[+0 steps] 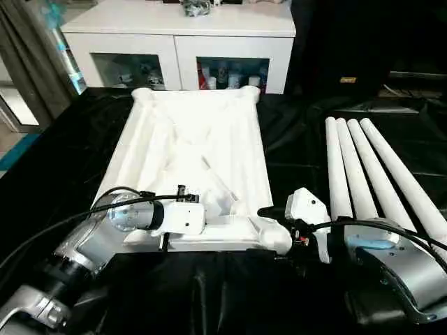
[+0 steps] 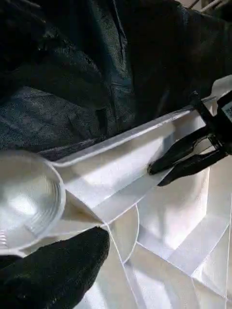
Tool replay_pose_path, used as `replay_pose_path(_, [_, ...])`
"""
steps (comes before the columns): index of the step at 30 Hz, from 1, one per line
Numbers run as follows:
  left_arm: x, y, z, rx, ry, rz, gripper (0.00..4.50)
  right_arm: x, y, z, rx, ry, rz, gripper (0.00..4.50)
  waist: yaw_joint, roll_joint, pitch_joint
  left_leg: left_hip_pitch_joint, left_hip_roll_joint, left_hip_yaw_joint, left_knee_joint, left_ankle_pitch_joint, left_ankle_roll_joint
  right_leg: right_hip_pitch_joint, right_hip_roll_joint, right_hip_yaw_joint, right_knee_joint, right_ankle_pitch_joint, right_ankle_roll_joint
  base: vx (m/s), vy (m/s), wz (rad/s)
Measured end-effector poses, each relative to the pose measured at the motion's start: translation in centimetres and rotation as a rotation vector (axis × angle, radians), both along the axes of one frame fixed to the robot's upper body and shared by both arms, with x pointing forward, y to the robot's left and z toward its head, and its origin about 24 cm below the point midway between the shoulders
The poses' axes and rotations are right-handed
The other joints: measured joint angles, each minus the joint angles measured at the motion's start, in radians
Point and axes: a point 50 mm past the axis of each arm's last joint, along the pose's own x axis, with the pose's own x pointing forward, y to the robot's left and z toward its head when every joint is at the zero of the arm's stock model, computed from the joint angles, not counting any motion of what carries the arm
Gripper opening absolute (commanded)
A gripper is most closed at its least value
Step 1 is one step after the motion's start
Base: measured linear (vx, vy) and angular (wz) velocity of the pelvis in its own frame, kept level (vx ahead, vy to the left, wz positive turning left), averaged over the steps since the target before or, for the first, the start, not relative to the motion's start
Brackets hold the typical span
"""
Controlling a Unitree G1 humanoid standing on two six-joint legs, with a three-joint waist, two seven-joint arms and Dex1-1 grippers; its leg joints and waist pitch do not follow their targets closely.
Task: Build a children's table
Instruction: Rotate table base
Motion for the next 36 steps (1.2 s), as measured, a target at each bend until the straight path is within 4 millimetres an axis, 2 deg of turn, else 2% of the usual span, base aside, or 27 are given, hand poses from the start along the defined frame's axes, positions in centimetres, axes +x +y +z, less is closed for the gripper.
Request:
replay_pose_path(9, [-0.7, -0.3, 0.0, -0.044, 0.064, 0.115, 0.01, 0.1, 0.2, 0.0, 0.009, -0.001, -0.006, 4.5, 0.002, 0.0, 0.0, -0.001, 0.0, 0.0, 0.0, 0.0, 0.0, 0.0, 0.0, 0.0, -0.001, 0.0, 0.0, 0.0, 0.0, 0.0])
replay_pose_path(16, [-0.7, -0.6, -0.2, -0.054, 0.061, 0.134, 0.01, 0.1, 0.1, -0.1, 0.007, 0.0, -0.013, 4.5, 0.005, 0.001, 0.0, 0.001, 0.0, 0.0, 0.0, 0.0, 0.0, 0.001, 0.0, 0.0, 0.0, 0.0, 0.0, 0.0, 0.0, 0.0])
replay_pose_path(17, [-0.7, -0.6, -0.2, -0.056, 0.056, 0.129, 0.32, 0.1, 0.1, -0.1, 0.007, 0.0, -0.013, 4.5, 0.005, 0.001, 0.0, 0.001, 0.0, 0.0, 0.0, 0.0, 0.0, 0.001, 0.0, 0.0, 0.0, 0.0, 0.0, 0.0, 0.0, 0.0])
replay_pose_path(19, [-0.6, -0.5, -0.3, -0.062, 0.043, 0.12, 0.64, 0.1, 0.1, -0.1, 0.007, 0.006, -0.015, 4.5, 0.006, 0.001, 0.0, 0.002, 0.0, 0.0, 0.0, 0.0, 0.0, 0.002, 0.0, 0.0, 0.001, 0.0, 0.0, 0.0, 0.0, 0.0])
replay_pose_path(21, [-0.6, 0.0, 0.0, -0.094, 0.043, 0.13, 0.66, 0.2, 0.0, -0.1, 0.012, 0.024, -0.027, 4.5, 0.006, 0.001, 0.0, 0.002, 0.0, 0.0, 0.0, 0.0, 0.0, 0.002, 0.0, -0.001, 0.002, 0.0, 0.0, 0.0, 0.0, 0.0])
replay_pose_path(23, [-0.5, 0.3, 0.4, -0.13, 0.049, 0.137, 0.88, 0.4, -0.3, 0.1, 0.016, 0.026, -0.043, 4.5, 0.005, 0.001, 0.0, 0.003, 0.0, 0.0, 0.0, -0.002, -0.003, 0.002, 0.0, 0.0, 0.002, 0.0, 0.0, 0.0, 0.0, 0.0])
replay_pose_path(26, [-0.6, 0.9, 1.9, -0.227, 0.086, 0.159, 1.07, 0.7, -0.6, 0.7, 0.043, 0.01, -0.069, 4.5, 0.002, 0.0, 0.0, 0.003, 0.0, 0.0, 0.0, -0.002, -0.004, 0.002, 0.0, 0.0, 0.002, 0.0, -0.001, 0.0, 0.0, 0.0])
replay_pose_path(28, [-0.7, 1.5, 2.9, -0.286, 0.111, 0.177, 1.07, 1.3, -0.5, 1.4, 0.078, -0.016, -0.104, 4.5, 0.0, 0.001, 0.0, 0.003, 0.0, 0.0, 0.0, -0.002, -0.004, 0.002, 0.0, 0.0, 0.003, 0.0, -0.001, 0.0, 0.0, 0.0])
replay_pose_path(30, [-0.9, 2.2, 3.9, -0.366, 0.147, 0.205, 1.07, 3.4, 0.0, 3.3, 0.174, -0.074, -0.229, 4.5, -0.008, 0.002, 0.001, 0.003, 0.0, 0.0, 0.0, 0.0, -0.007, 0.001, 0.0, 0.0, 0.005, 0.001, -0.001, 0.0, 0.0, 0.0])
replay_pose_path(33, [-0.7, 2.2, 5.1, -0.456, 0.141, 0.221, 1.07, 6.2, -0.9, 5.7, 0.232, -0.149, -0.451, 4.5, -0.001, 0.002, 0.001, 0.004, 0.0, 0.001, 0.0, 0.001, -0.007, 0.002, 0.0, 0.0, 0.004, 0.001, -0.002, 0.0, 0.0, 0.0])
replay_pose_path(36, [-0.5, 2.4, 5.3, -0.493, 0.148, 0.259, 1.07, 7.2, -1.9, 5.4, 0.202, -0.139, -0.608, 4.5, 0.008, 0.001, 0.001, 0.003, 0.0, 0.001, 0.0, 0.001, -0.008, 0.002, 0.0, 0.001, 0.003, 0.001, -0.002, 0.0, 0.0, 0.0])
